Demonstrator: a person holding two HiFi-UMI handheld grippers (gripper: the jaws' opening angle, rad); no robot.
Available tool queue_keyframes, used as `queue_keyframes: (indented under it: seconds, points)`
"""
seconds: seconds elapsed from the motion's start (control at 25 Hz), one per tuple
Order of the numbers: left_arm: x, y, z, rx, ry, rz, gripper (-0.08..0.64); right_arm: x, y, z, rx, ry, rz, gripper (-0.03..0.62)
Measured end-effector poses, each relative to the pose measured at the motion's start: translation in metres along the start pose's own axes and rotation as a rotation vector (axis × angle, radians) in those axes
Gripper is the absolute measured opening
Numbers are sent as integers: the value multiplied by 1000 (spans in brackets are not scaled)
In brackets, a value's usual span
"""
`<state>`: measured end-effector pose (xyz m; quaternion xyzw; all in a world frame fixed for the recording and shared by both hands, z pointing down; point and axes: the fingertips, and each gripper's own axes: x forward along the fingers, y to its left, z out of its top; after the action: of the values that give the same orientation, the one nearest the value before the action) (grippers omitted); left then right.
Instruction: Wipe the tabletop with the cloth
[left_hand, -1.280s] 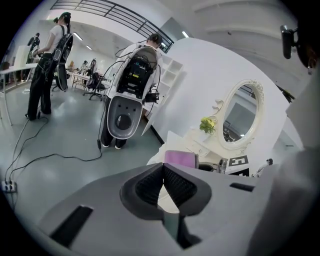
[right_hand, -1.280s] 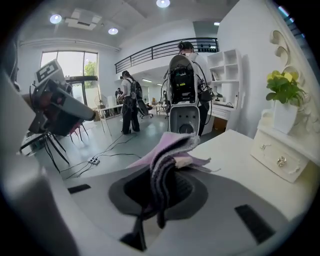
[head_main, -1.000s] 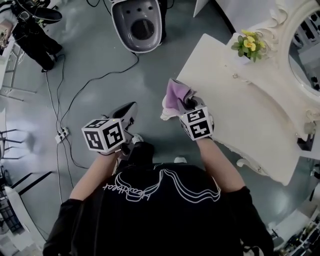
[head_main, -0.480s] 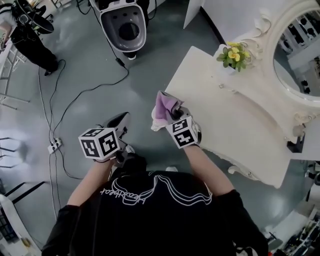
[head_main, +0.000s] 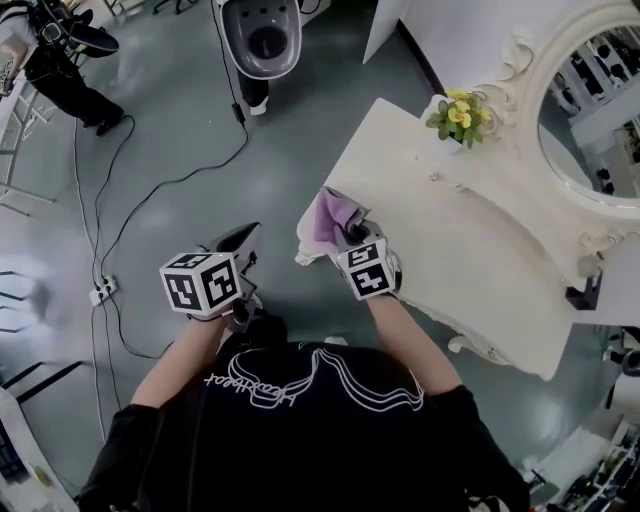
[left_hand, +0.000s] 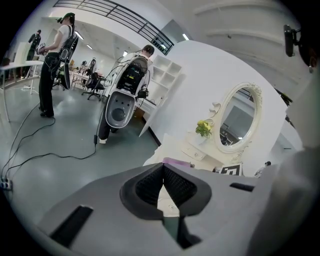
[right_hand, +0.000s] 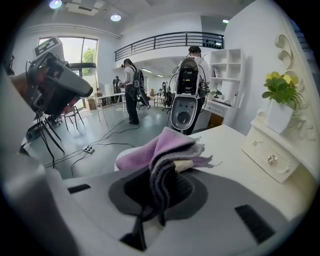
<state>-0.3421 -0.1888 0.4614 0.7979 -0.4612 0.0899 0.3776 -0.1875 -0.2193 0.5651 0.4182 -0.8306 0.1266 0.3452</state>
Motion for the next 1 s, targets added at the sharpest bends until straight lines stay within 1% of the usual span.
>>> queue_keyframes:
  seconds: [0.48,1.0]
  points:
    - [3,-35,-11,20,15,-29,5,-27,-21,-24,14,16,-46,55]
    - [12,-67,-32,26,36,-52,5,-53,-41,-51,27,28,-62,55]
